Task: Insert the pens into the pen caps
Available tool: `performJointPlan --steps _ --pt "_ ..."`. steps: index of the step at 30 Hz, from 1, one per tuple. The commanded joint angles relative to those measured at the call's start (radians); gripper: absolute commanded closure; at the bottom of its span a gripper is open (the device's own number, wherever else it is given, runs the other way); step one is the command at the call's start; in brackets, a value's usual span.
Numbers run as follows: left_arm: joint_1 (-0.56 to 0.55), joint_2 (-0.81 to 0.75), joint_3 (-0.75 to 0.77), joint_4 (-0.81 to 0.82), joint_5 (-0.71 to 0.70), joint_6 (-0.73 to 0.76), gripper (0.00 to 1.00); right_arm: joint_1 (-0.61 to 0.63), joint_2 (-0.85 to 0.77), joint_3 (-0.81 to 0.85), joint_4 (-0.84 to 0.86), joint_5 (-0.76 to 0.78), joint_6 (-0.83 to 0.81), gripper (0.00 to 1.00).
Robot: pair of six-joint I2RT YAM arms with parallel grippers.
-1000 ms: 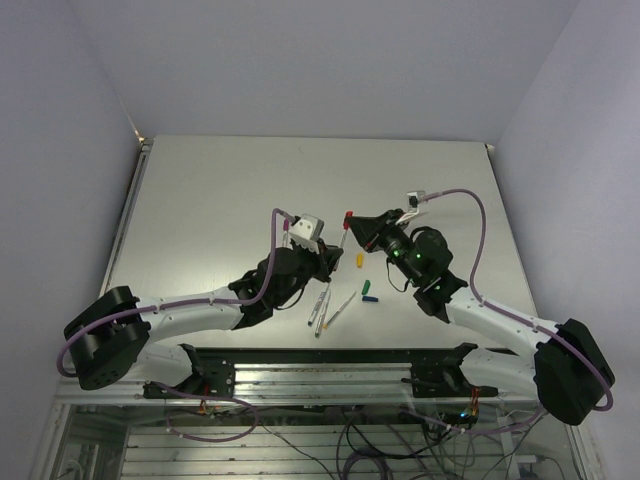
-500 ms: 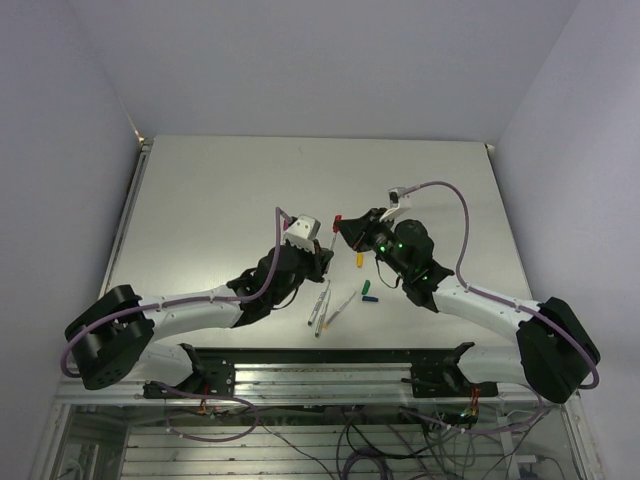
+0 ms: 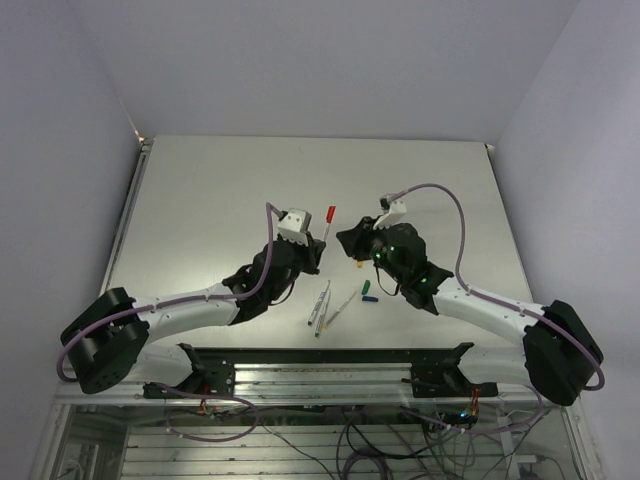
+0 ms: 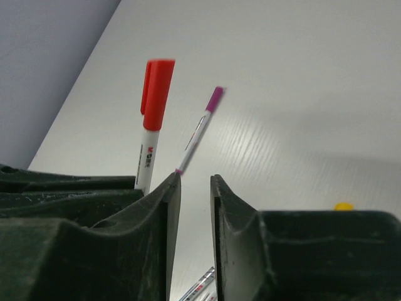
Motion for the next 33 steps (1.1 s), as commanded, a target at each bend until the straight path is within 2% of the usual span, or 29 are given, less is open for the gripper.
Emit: performJointPlan --steps 1,4,12,25,33 --pt "0.005 -0.003 0.010 -0.086 -0.076 -0.048 0.93 0.001 -0.090 0.069 -0.020 0.134 -0.078 0.64" --pt "0.007 0.037 0.025 -0.136 -0.129 -0.061 0.93 0.002 -0.114 0.073 -0.054 0.171 -0.093 0.56" --pt "0.033 0.235 0.121 -0.206 -0.253 -0.034 0.93 0.001 -0.126 0.018 -0.136 0.236 -0.056 0.55" --pt "0.141 0.414 0.153 -0.104 -0.202 -0.026 0.93 0.001 -0.121 -0.028 -0.118 0.258 -0.044 0.54" --pt "0.156 0.496 0.211 -0.130 -0.184 -0.023 0.90 0.000 -0.115 -0.033 -0.111 0.262 -0.042 0.54"
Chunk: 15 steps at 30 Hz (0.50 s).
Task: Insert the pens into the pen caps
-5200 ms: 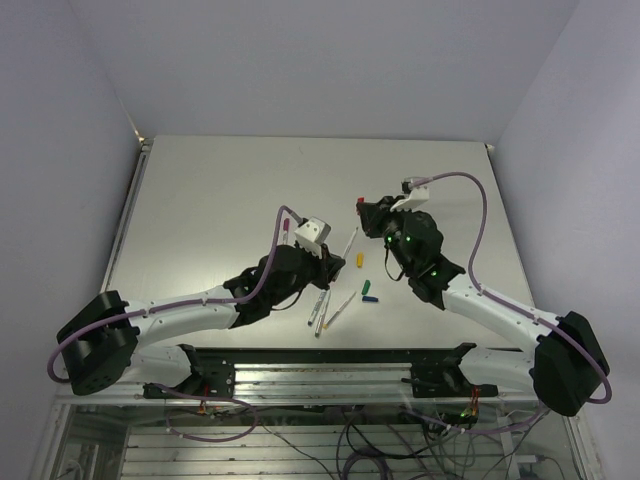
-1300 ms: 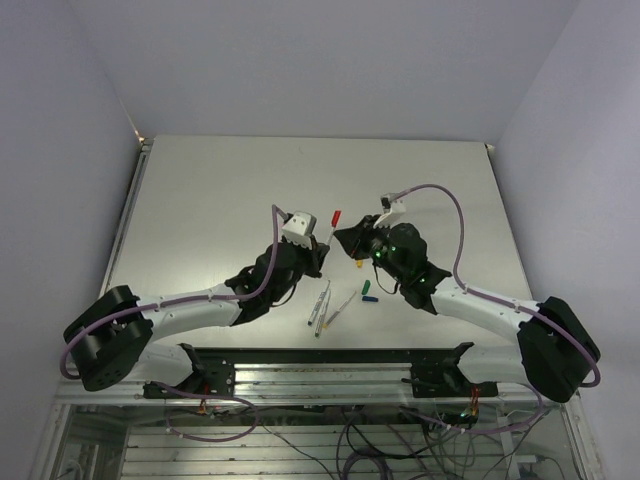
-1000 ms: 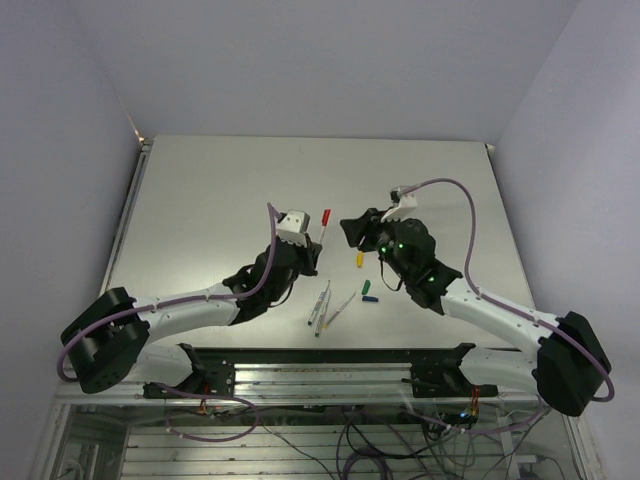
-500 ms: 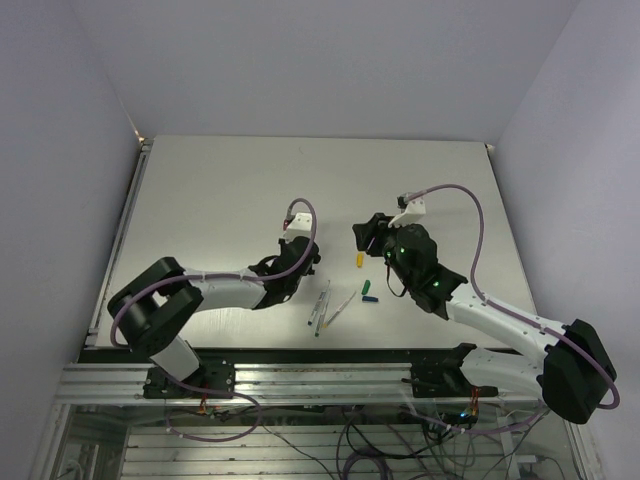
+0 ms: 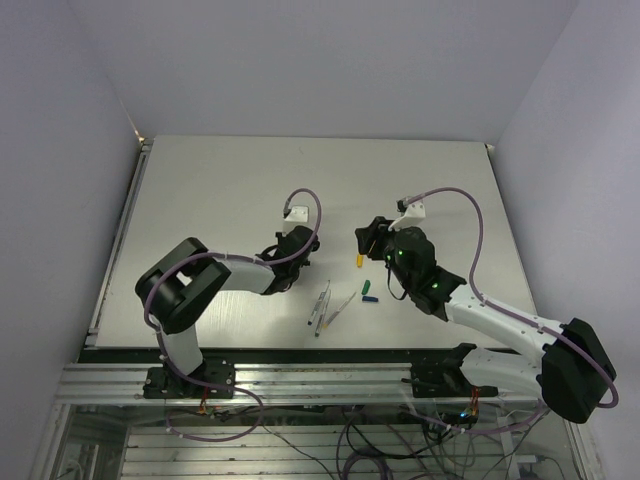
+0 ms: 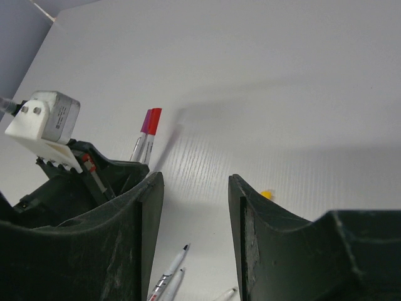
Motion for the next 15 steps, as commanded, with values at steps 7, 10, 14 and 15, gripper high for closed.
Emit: performJointPlan --steps 7,10,14,15 --pt "0.009 0.035 0.061 -0.024 -0.017 -0.016 0.60 0.001 0.009 -0.016 0.031 0.016 0.009 0.54" --pt "0.008 0.031 0.065 -0.040 -0.021 -0.020 0.54 0.001 0.010 -0.019 0.040 0.013 0.013 0.54" --pt "0.010 0.007 0.057 -0.023 -0.018 -0.027 0.49 0.001 0.009 -0.020 0.046 0.011 0.013 0.55" --pt "0.008 -0.001 0.059 -0.018 -0.022 -0.027 0.50 0.001 0.009 -0.020 0.049 0.011 0.011 0.55"
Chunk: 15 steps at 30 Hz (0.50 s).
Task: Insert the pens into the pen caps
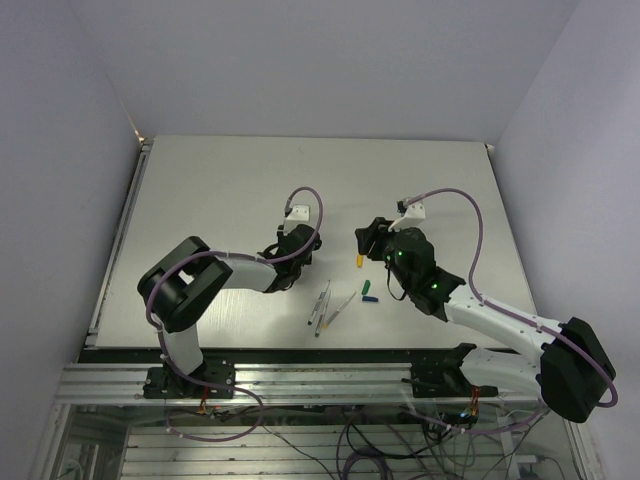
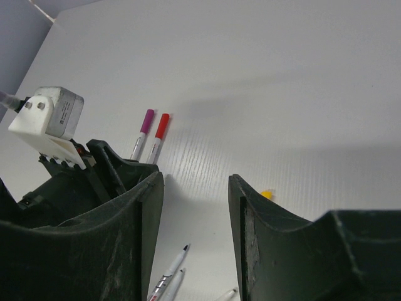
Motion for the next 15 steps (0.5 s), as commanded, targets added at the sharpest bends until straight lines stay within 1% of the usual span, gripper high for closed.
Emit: performJointPlan --steps 1,3,6,10,13,15 --pt "0.006 -0.034 0.024 0.017 -0.026 -0.015 0.51 0.001 0.003 -0.013 0.037 0.010 0.002 0.55" --pt "0.006 -0.045 0.028 0.055 -0.034 0.000 0.50 0.001 0.004 -0.015 0.042 0.012 -0.001 0.55" --pt "0.007 -0.043 0.030 0.164 -0.027 0.068 0.47 0.001 0.004 -0.015 0.051 0.016 -0.016 0.55" --pt "0.007 0.026 0.044 0.351 -0.010 0.192 0.45 0.001 0.003 -0.015 0.068 0.036 -0.056 0.55" --pt "0.006 0.124 0.106 0.427 -0.039 0.261 0.38 0.001 0.006 -0.016 0.087 0.047 -0.091 0.54" --pt "0.005 0.190 0.149 0.479 -0.101 0.261 0.29 0.000 0.010 -0.017 0.099 0.053 -0.113 0.54"
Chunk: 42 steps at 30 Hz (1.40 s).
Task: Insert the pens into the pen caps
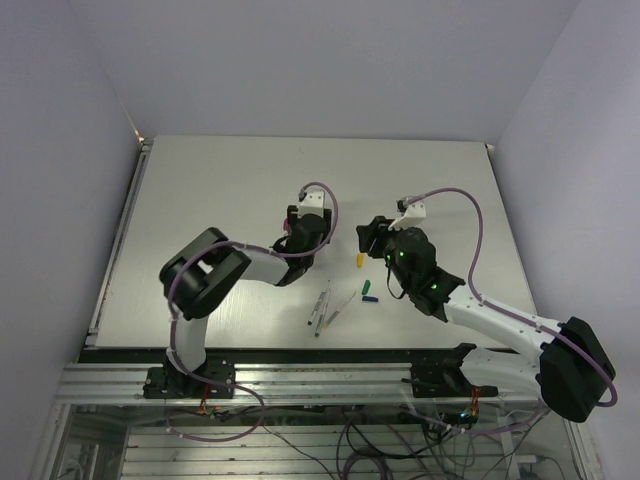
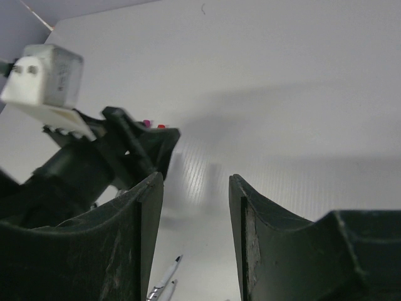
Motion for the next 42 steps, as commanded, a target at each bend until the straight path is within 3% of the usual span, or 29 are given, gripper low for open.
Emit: performJointPlan --steps 1,4,7,14,20,24,31,34,38,42 --pt "0.006 0.134 0.088 0.213 -0.115 0.084 0.26 0.000 0.011 -0.012 0.061 0.039 -0.068 0.53" --pt "0.006 0.181 0.086 0.372 -0.129 0.093 0.22 0.001 0.013 -0.030 0.110 0.051 -0.099 0.53" --pt "0.006 0.204 0.055 0.544 -0.040 0.130 0.22 0.000 0.015 -0.051 0.173 0.061 -0.134 0.53" --pt "0.007 0.164 0.096 0.462 0.069 0.165 0.21 0.000 0.046 -0.077 0.300 0.065 -0.175 0.51" --pt "0.006 0.030 0.006 0.479 0.127 0.138 0.23 -0.001 0.148 -0.119 0.596 0.024 -0.324 0.36" --pt "0.006 -0.094 -0.046 0.426 0.092 0.144 0.23 -0.002 0.321 -0.096 0.748 -0.006 -0.388 0.27" --pt "0.006 -0.326 -0.182 0.302 -0.098 0.166 0.22 -0.004 0.581 0.002 0.842 -0.009 -0.429 0.27" --pt "0.008 -0.418 -0.228 0.248 -0.154 0.146 0.22 -0.005 0.681 0.059 0.818 0.010 -0.467 0.30" --pt "0.010 -0.493 -0.258 0.198 -0.224 0.146 0.22 -0.005 0.777 0.110 0.817 0.014 -0.510 0.44" --pt "0.022 -0.525 -0.262 0.158 -0.255 0.154 0.22 -0.005 0.856 0.173 0.801 -0.007 -0.539 0.43"
